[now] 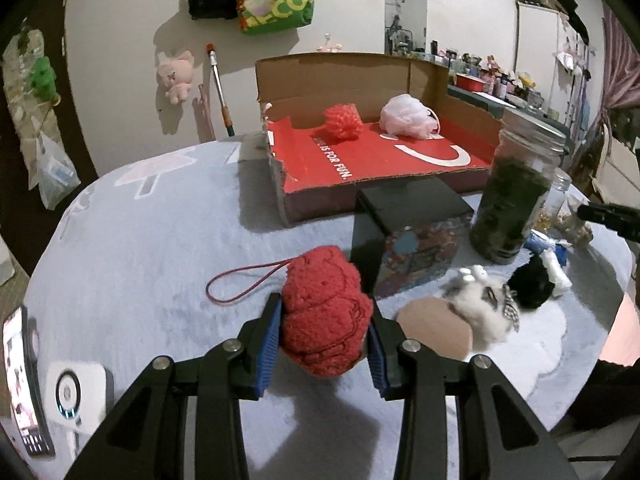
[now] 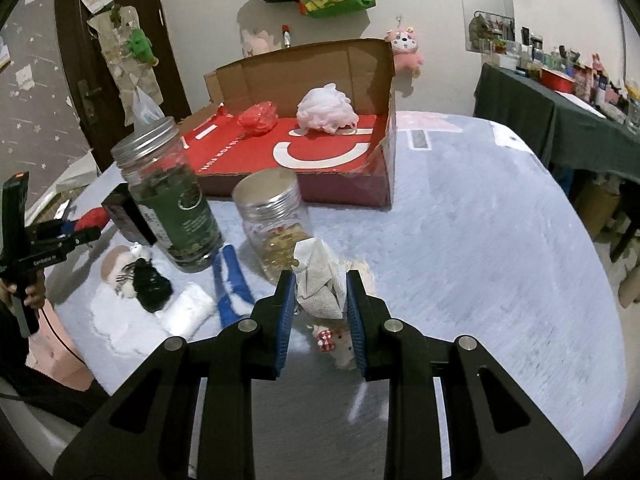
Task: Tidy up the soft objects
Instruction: 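Carry the red knitted bunny and white cloth into the box with both tools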
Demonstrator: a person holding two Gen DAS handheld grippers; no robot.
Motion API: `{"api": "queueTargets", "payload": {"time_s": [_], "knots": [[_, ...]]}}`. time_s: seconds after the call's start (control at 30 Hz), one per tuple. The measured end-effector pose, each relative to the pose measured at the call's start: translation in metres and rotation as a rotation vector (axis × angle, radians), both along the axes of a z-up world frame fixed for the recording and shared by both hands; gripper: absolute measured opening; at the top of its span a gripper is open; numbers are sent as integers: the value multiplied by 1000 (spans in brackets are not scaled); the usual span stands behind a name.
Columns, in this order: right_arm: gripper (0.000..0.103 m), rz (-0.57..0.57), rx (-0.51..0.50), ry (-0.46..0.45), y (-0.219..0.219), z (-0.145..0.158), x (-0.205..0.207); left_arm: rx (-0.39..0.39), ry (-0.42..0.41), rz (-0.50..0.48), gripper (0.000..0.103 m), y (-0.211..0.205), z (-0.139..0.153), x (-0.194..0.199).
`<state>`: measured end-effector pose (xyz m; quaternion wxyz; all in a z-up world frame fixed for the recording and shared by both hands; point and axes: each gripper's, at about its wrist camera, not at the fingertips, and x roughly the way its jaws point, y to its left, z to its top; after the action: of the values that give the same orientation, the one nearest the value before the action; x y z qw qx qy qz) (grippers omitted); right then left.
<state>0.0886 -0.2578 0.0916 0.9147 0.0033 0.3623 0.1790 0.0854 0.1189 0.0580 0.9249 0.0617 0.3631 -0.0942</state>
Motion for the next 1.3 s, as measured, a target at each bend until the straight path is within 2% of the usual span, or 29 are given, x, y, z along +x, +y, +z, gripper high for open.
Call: {"api": "queueTargets", "payload": {"time_s": [0.4, 0.67, 0.83, 0.93, 1.13, 1.3], "knots": [[24, 71, -110, -13, 4, 13, 36, 73, -30, -88, 40, -1, 16, 31], [24, 141, -97, -18, 11, 34, 66, 69, -78, -158, 40, -8, 51, 54], [24, 178, -72, -13, 20, 47, 93, 38, -88, -194, 40, -23, 73, 79], [24, 185, -94, -18, 33, 53, 110, 53, -91, -197, 40, -36, 84, 99], [24, 182, -139, 17, 65, 59, 152, 87, -18, -175, 40, -65, 84, 151], [24, 132, -200, 136, 86, 46, 199, 135, 83, -135, 40, -88, 65, 189]]}}
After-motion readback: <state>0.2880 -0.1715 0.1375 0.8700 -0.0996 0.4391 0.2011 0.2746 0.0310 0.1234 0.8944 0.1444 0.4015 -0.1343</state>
